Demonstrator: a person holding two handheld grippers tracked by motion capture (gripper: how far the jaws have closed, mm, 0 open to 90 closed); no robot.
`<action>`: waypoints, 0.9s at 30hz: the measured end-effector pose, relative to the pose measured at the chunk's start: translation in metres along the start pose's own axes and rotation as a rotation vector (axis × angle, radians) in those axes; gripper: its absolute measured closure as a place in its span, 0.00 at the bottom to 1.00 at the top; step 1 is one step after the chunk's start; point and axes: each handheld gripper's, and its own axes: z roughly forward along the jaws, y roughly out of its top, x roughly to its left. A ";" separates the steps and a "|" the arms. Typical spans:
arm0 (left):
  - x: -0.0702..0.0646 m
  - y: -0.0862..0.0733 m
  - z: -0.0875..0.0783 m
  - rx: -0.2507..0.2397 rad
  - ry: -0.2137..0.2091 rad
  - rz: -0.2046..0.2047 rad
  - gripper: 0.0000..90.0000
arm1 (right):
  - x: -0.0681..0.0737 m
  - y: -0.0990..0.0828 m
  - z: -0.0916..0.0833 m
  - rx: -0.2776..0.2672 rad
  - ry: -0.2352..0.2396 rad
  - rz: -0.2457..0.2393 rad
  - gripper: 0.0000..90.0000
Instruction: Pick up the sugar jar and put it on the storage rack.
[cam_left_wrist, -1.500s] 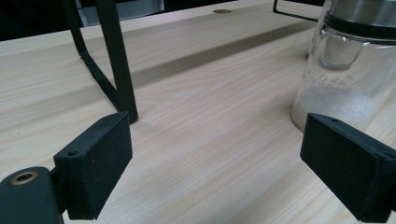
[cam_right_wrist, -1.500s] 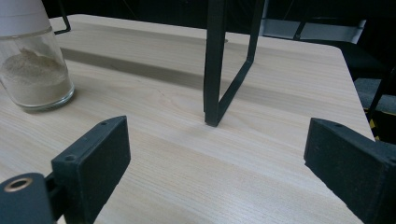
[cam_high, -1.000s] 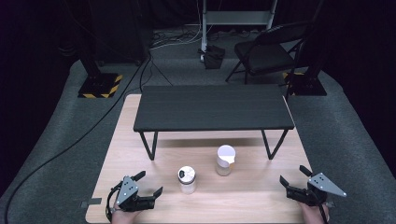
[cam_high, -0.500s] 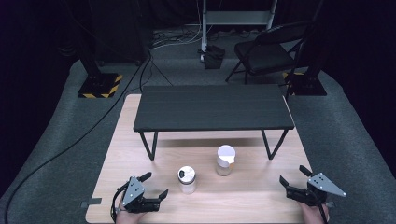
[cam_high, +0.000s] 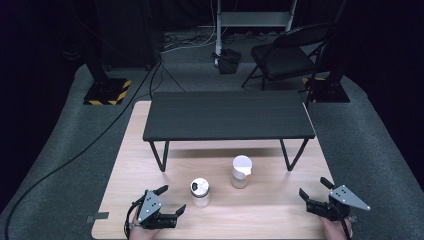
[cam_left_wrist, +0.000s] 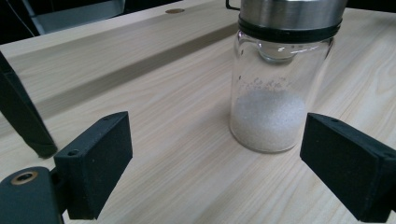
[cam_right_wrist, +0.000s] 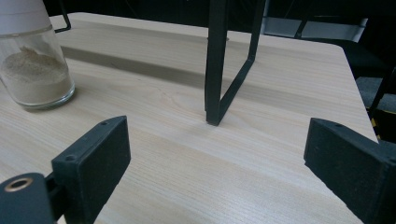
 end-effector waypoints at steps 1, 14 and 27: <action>-0.001 0.000 0.000 0.001 0.000 0.002 0.10 | 0.000 0.000 0.000 0.000 0.000 0.000 0.07; -0.006 0.005 0.010 0.006 -0.020 0.008 0.10 | 0.001 0.000 0.000 0.000 0.001 -0.004 0.07; -0.011 0.012 0.025 0.015 -0.059 0.005 0.10 | 0.002 0.000 0.000 0.002 -0.002 -0.006 0.07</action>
